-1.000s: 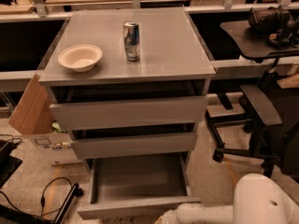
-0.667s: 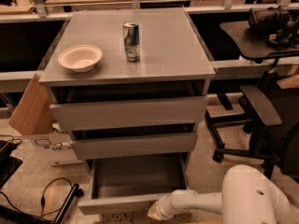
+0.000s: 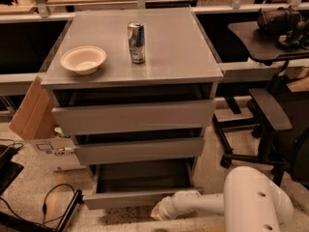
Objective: Close bottom drawer
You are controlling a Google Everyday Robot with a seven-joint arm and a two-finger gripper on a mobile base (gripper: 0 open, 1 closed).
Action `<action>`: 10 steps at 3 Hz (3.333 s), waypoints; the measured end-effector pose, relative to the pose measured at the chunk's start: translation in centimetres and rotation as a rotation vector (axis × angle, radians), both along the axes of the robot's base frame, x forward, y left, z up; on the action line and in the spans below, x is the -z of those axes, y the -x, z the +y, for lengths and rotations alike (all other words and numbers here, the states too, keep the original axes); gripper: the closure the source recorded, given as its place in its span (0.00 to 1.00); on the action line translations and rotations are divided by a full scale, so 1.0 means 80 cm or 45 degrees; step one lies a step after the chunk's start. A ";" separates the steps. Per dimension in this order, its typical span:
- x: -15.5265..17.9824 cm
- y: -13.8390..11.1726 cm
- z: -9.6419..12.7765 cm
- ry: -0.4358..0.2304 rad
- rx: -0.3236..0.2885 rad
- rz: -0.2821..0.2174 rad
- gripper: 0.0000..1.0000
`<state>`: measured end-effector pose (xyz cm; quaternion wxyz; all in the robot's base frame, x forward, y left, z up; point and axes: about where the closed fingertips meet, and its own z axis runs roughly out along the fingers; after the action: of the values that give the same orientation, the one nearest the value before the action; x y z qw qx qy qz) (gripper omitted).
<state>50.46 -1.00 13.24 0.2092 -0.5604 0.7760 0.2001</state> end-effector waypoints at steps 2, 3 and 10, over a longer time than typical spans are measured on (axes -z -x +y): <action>-0.013 -0.049 -0.001 0.031 0.082 -0.053 1.00; -0.018 -0.058 -0.008 0.042 0.125 -0.073 1.00; -0.021 -0.061 -0.007 0.037 0.142 -0.081 0.02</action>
Offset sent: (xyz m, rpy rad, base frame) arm 0.0527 -0.0016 0.0161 -0.0341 -0.0589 -0.0934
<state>55.35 -1.56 14.89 0.2362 -0.5252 0.8019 0.1588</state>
